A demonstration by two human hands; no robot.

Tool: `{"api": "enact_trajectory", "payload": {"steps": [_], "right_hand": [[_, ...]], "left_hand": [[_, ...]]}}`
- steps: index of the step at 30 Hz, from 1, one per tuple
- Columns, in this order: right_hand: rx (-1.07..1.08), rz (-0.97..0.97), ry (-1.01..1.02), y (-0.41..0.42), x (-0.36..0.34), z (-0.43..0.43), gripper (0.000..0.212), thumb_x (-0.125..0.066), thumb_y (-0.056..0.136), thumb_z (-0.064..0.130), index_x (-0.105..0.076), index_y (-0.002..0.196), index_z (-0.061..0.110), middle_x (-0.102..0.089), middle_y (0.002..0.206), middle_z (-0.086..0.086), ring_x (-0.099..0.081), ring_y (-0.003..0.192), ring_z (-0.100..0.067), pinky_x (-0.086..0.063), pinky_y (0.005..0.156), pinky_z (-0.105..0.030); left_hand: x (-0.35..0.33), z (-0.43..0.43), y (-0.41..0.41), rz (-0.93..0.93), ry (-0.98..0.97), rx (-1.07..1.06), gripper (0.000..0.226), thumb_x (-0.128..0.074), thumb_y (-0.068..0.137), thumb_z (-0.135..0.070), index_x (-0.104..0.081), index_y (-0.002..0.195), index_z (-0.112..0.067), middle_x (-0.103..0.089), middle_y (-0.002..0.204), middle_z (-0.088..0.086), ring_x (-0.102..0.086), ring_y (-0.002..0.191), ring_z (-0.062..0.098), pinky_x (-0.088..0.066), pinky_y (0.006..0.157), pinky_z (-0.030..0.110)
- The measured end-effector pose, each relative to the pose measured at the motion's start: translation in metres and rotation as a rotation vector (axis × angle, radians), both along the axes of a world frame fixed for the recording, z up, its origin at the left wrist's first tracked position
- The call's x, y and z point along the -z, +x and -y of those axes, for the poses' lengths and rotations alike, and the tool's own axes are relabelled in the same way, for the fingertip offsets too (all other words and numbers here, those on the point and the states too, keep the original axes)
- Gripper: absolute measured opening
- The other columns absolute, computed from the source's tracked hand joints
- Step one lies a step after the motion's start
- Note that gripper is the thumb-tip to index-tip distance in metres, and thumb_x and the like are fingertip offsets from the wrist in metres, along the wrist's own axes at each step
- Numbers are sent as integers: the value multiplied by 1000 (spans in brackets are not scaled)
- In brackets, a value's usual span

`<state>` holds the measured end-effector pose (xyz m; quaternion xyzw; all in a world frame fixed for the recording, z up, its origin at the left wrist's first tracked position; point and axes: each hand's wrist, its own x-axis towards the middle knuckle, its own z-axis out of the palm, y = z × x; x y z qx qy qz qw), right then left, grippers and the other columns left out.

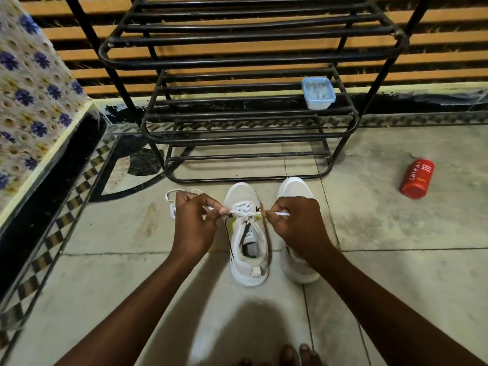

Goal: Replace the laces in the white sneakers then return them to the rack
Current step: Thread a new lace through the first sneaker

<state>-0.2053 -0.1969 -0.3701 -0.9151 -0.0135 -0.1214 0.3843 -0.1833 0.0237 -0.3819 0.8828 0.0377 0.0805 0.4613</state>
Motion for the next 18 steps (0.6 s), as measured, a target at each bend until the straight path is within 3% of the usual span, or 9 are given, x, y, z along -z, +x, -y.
{"api": "enact_trajectory", "payload": {"steps": [3,5,7,9,11,13,18], "right_hand": [[134,-87,-24,-9,4,-3,27,-79,80,28,-59,62,22,-55,59,4,-57,64,-19,-35,62,-26],[198,-145,-75,-10,4,0,25,-75,81,28,-57,64,22,-57,62,-2,-60,70,-27,-37,63,-28],[237,-197,-106,-10,3,5,20,-70,81,27,-57,67,20,-57,66,-4,-62,75,-31,-39,64,-28],[256,-233,-104,-11,3,8,17,-68,80,25,-58,68,20,-57,68,-5,-62,75,-31,-41,64,-28],[279,-258,-107,-13,4,7,15,-68,78,22,-57,67,18,-56,66,-4,-60,72,-30,-39,62,-27],[305,-280,-109,-14,5,7,14,-67,76,19,-58,66,14,-53,62,-3,-56,68,-30,-36,61,-26],[336,-350,-104,-14,7,7,5,-62,71,9,-60,69,5,-54,63,-11,-53,72,-36,-37,59,-30]], "left_hand": [[11,0,-4,11,-13,-54,23,-79,87,-12,-66,78,-28,-59,102,-1,-62,96,16,-53,89,41],[20,-2,-5,5,-2,-126,23,-76,91,-12,-64,77,-26,-68,90,-4,-65,91,11,-50,83,25],[27,-7,-5,-19,-8,-189,25,-73,92,-9,-64,75,-24,-66,76,-14,-63,77,-6,-40,68,6],[33,-12,-6,-46,8,-201,22,-72,92,-7,-65,75,-19,-64,71,-16,-60,68,-6,-40,65,12],[40,-15,-7,-65,37,-202,17,-71,93,-8,-66,78,-14,-64,70,-10,-62,69,7,-42,69,27],[46,-16,-8,-79,64,-219,13,-72,93,-10,-66,82,-11,-62,70,-7,-62,76,21,-37,70,28],[58,-13,-9,-155,66,-251,11,-68,96,-10,-67,86,-6,-70,81,7,-65,92,32,-37,76,27]]}}
